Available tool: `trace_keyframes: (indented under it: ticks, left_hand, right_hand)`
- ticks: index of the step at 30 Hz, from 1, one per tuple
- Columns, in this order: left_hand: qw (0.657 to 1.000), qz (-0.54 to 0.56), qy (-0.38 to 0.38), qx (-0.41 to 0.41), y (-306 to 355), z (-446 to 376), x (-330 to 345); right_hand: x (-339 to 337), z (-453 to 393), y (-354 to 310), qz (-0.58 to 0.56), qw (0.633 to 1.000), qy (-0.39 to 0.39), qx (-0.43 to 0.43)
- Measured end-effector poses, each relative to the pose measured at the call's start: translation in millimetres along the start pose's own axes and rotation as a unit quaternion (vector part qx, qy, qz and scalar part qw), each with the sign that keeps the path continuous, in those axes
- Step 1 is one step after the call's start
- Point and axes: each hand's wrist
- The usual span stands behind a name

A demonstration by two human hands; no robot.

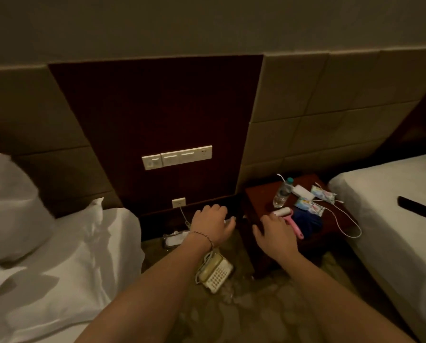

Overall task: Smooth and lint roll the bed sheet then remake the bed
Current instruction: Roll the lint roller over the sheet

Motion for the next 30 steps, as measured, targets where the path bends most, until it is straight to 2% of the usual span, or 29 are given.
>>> trace_keyframes:
  ticks: [12, 19, 26, 30]
  left_hand:
    - [0.993, -0.026, -0.095, 0.062, 76, -190, 89]
    - [0.986, -0.034, -0.149, 0.069, 128, -279, 163]
    - [0.978, -0.027, -0.205, -0.018, 159, -330, 283]
    - [0.959, 0.046, -0.251, -0.121, 170, -337, 349]
  right_hand:
    - [53, -94, 169, 0.003, 0.978, -0.060, 0.202]
    - [104, -138, 261, -0.014, 0.965, -0.081, 0.248]
    - [194, -191, 347, -0.075, 0.957, -0.143, 0.241]
    - [241, -206, 375, -0.100, 0.950, -0.186, 0.228]
Point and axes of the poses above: each hand's wrist, its own z-axis away from the middle knuckle, its own x-axis out of the palm, y = z × x, and after that the axes turned 6 degrees about -x, right-handed
